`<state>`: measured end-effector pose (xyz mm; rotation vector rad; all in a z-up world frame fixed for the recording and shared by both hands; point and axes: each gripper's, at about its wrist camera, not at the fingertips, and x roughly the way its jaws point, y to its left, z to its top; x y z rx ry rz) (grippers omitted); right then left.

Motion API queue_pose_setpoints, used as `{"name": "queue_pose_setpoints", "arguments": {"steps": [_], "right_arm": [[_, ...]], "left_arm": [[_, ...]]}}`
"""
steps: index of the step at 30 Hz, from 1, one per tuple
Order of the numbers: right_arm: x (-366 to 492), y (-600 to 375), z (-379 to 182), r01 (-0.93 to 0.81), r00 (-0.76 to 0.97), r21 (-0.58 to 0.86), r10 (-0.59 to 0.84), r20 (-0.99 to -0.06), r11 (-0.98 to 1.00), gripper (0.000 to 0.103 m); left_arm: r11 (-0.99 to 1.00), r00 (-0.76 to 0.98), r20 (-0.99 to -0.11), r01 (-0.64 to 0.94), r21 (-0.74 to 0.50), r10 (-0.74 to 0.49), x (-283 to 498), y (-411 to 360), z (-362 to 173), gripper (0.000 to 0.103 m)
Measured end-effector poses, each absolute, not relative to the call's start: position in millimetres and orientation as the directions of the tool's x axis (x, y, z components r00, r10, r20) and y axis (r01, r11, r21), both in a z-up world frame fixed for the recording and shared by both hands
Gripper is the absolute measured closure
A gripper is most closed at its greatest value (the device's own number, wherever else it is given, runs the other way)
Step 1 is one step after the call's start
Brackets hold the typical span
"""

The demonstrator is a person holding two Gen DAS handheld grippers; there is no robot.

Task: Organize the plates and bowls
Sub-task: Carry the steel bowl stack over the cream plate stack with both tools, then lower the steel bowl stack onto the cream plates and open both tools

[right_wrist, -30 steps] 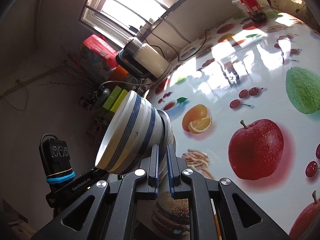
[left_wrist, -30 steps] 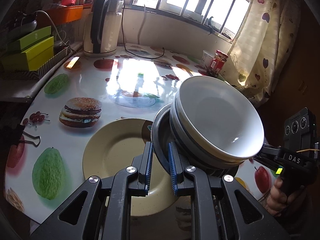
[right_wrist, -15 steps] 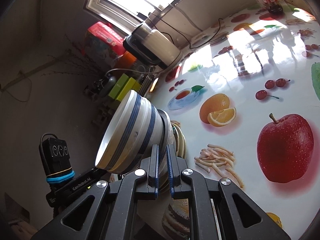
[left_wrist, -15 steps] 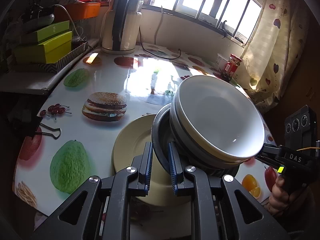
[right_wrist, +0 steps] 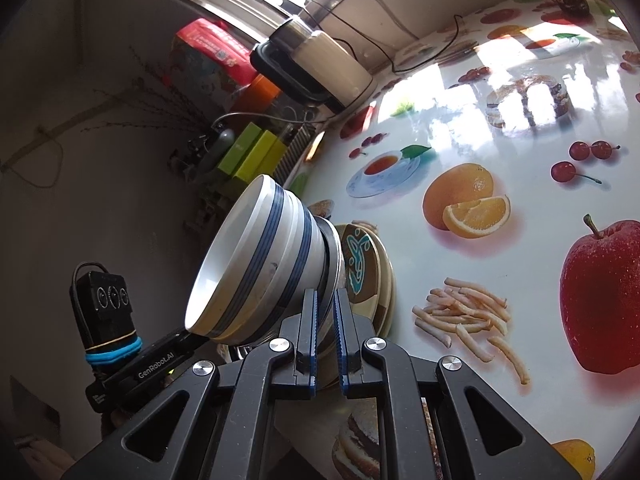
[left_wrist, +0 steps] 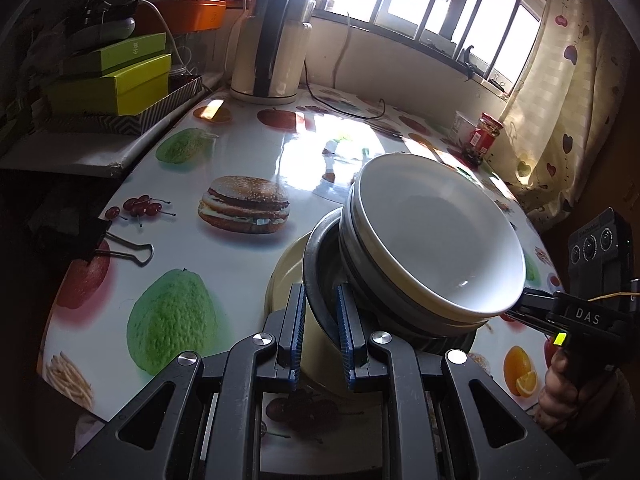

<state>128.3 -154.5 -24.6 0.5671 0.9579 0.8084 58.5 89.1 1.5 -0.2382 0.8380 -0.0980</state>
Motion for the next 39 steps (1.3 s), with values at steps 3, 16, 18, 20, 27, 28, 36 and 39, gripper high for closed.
{"name": "queue_pose_setpoints", "arguments": {"steps": [3,16,18,20,27,28,36,39], "right_arm": [[129,-151,-24,-0.347,0.326,0.732,0.807,-0.492,0.587,0.093],[130,-149,-24,-0.354,0.320,0.725,0.805,-0.500,0.591,0.093],[130,-148,-24,-0.357,0.321,0.721,0.803,-0.502,0.594,0.092],[129,-147,-24,-0.359,0.322,0.719,0.802,-0.503,0.595,0.092],[127,-145,-21,-0.370,0.330,0.698,0.789,-0.518,0.613,0.092],[127,-145,-21,-0.369,0.331,0.699,0.789,-0.517,0.613,0.092],[124,-146,-14,-0.388,0.360,0.658,0.763,-0.537,0.646,0.087],[122,-149,-12,-0.397,0.373,0.639,0.752,-0.544,0.659,0.080]], "left_arm": [[0.969,0.665,-0.726,-0.014,-0.247,-0.176,58,91,0,0.087],[0.972,0.657,-0.735,-0.019,-0.236,-0.166,58,92,-3,0.086],[0.973,0.655,-0.738,-0.019,-0.229,-0.161,58,92,-4,0.086],[0.971,0.652,-0.740,-0.022,-0.239,-0.167,59,93,-5,0.086],[0.970,0.649,-0.742,-0.026,-0.243,-0.168,58,93,-7,0.086],[0.970,0.649,-0.742,-0.027,-0.241,-0.167,59,92,-7,0.086],[0.977,0.655,-0.741,-0.024,-0.213,-0.145,59,90,-6,0.085],[0.978,0.656,-0.741,-0.027,-0.209,-0.140,58,91,-6,0.083]]}}
